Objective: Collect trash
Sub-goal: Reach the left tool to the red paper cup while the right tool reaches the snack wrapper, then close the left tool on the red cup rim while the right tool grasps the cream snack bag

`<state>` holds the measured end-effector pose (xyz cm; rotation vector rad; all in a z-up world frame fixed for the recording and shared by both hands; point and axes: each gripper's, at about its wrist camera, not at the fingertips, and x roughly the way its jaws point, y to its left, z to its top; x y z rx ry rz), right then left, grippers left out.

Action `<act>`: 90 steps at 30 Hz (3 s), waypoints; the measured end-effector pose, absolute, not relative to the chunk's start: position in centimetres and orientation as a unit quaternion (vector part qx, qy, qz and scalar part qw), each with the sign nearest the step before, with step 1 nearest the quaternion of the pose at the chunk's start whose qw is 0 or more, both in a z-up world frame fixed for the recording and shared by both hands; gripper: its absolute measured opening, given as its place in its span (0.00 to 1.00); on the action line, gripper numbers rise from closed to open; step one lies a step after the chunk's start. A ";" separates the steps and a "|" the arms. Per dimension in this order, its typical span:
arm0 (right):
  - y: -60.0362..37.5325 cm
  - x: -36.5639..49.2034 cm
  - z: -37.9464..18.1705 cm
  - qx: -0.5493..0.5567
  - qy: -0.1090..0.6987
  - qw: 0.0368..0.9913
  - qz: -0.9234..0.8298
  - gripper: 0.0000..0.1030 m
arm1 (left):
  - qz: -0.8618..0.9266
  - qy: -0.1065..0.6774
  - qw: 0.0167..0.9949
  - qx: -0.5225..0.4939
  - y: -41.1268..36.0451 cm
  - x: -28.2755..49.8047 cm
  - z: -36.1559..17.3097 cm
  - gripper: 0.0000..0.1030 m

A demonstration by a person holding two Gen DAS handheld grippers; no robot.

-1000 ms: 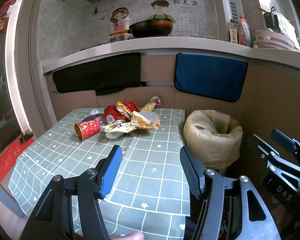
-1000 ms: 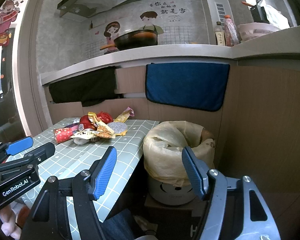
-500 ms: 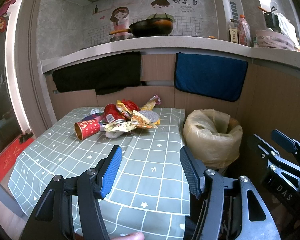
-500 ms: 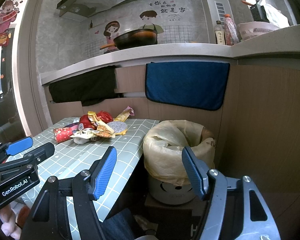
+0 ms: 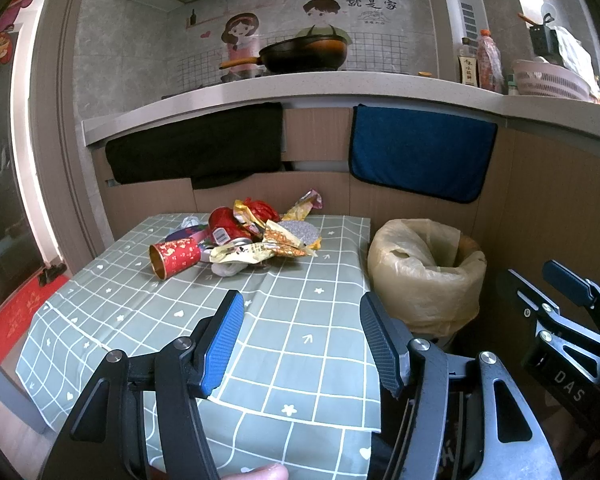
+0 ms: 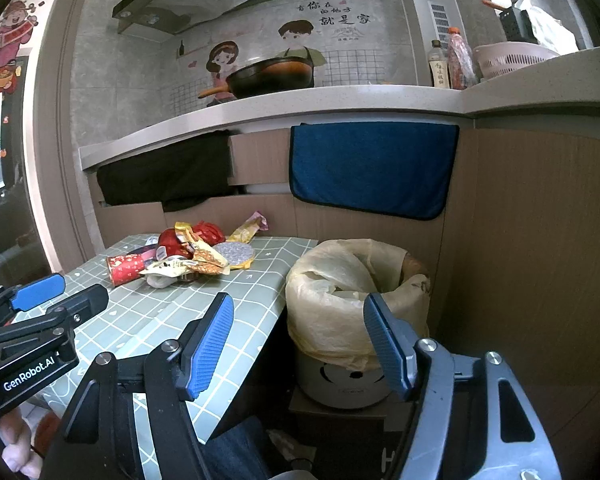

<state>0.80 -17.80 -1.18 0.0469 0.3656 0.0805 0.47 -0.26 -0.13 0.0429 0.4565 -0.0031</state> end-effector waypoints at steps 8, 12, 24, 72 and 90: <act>-18.0 1.3 -1.3 0.022 0.183 0.982 0.041 0.63 | -0.012 0.229 0.973 -0.004 0.5 1.5 -0.4 0.59; -18.0 3.9 -1.6 0.012 0.187 0.982 0.039 0.63 | -0.014 0.246 0.969 -0.014 3.3 4.0 -1.6 0.59; -16.1 16.0 -1.7 0.002 0.205 0.975 0.081 0.62 | 0.023 0.285 0.952 -0.107 13.8 14.3 -3.5 0.54; 1.4 32.9 -12.3 -0.094 0.433 0.824 0.354 0.49 | 0.011 0.298 0.919 -0.257 26.2 22.0 -8.1 0.15; -1.0 32.3 -6.5 -0.112 0.342 0.858 0.365 0.48 | 0.027 0.324 0.916 -0.233 25.3 22.7 -8.6 0.06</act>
